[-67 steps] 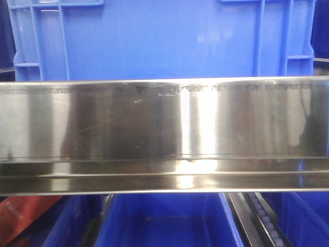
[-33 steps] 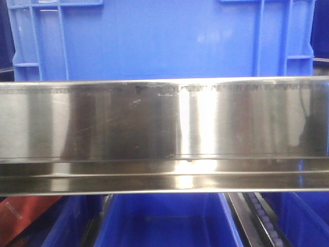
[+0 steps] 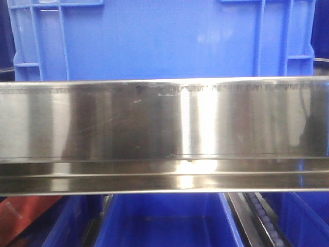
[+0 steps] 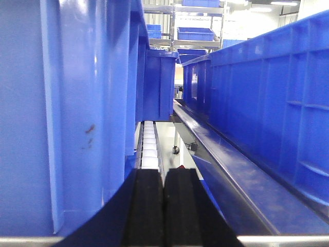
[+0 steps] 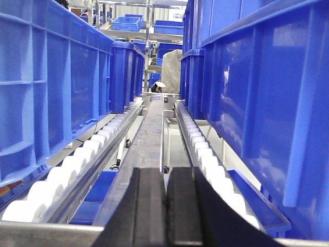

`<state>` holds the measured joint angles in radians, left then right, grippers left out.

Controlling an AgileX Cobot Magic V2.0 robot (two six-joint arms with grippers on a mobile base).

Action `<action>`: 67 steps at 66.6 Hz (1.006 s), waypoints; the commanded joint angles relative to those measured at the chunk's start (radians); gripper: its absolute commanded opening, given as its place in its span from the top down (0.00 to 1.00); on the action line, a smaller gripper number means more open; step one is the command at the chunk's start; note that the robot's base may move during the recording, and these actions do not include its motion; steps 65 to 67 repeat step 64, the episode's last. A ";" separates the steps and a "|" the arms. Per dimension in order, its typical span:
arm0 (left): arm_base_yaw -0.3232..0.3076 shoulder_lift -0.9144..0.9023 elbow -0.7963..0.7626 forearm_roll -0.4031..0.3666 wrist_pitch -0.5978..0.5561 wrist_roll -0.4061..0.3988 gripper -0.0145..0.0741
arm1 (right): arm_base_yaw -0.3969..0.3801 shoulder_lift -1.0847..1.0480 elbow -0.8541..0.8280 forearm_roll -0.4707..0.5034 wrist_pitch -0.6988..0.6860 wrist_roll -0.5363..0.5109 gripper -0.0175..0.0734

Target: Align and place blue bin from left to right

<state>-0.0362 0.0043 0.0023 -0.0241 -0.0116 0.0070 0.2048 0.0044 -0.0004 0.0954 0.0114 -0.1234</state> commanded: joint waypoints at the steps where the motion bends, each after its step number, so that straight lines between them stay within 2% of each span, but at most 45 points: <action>1: 0.003 -0.004 -0.002 0.002 -0.009 -0.007 0.96 | -0.006 -0.004 0.000 0.005 -0.023 -0.002 0.89; 67: 0.003 -0.004 -0.002 0.002 -0.009 -0.007 0.96 | -0.006 -0.004 0.000 0.005 -0.023 -0.002 0.89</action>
